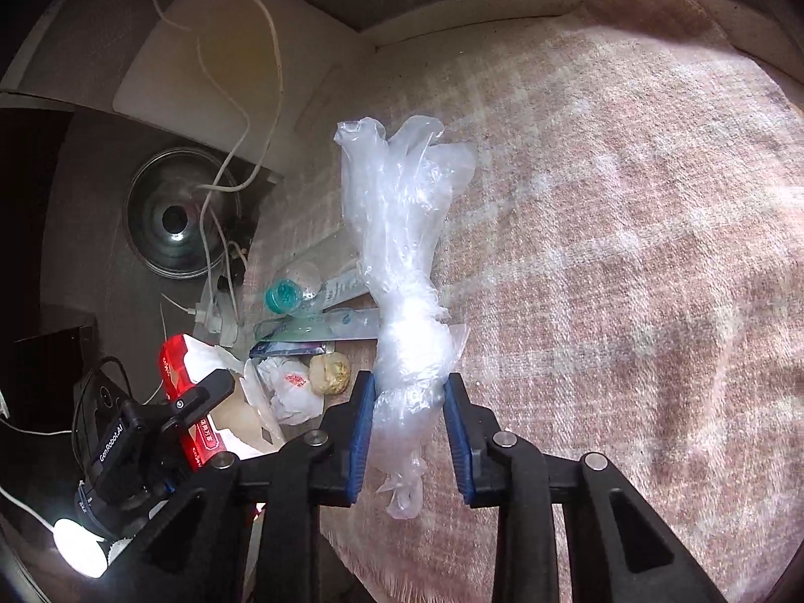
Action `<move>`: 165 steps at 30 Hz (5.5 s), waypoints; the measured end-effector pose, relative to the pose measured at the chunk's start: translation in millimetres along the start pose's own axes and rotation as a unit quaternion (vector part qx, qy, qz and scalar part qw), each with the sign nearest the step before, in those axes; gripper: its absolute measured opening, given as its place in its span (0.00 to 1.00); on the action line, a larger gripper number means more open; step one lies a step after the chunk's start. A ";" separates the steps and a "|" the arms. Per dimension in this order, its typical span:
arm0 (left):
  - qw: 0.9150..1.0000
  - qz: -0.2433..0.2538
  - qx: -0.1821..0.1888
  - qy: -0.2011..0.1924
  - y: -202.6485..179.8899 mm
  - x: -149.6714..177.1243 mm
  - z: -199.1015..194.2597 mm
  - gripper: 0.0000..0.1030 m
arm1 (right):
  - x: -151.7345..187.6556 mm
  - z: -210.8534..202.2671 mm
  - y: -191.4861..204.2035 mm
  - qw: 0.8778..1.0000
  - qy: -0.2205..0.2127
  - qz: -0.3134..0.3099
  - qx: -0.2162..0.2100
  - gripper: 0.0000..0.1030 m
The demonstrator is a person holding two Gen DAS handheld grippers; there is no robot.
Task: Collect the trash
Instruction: 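Grasp the red W snack bag with the left tool while the right tool grasps the plastic bag, then carry the red bag and plastic bag down over the blue wastebasket, then open the right tool while the left tool opens, dropping both bags into the basket, then move both tools back up toward the toothpaste tube and bottle on the cloth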
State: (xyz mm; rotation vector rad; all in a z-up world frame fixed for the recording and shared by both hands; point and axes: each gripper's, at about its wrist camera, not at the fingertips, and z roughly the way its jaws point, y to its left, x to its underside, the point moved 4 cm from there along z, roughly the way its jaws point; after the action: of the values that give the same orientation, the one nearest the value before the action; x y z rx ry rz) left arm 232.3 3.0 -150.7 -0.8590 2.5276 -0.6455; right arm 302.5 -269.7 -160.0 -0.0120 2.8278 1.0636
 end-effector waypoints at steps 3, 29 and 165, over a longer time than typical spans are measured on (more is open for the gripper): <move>1.000 0.030 -0.003 0.002 1.2 8.7 -11.6 0.82 | 10.4 -11.6 -1.2 1.000 -0.006 0.005 -0.010 0.27; 0.992 0.119 -0.035 0.028 111.1 98.7 -90.9 0.82 | 177.9 -29.1 66.8 0.996 0.025 -0.085 0.017 0.27; 0.961 0.253 -0.113 -0.017 124.6 104.5 -79.6 0.84 | 202.3 3.5 115.1 0.974 -0.009 -0.204 0.101 0.63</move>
State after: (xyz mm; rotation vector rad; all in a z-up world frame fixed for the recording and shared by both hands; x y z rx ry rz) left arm 58.3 47.1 -174.7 -0.2553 2.6648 -0.1789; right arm 96.4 -173.6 -110.3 -0.5368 2.7285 0.6820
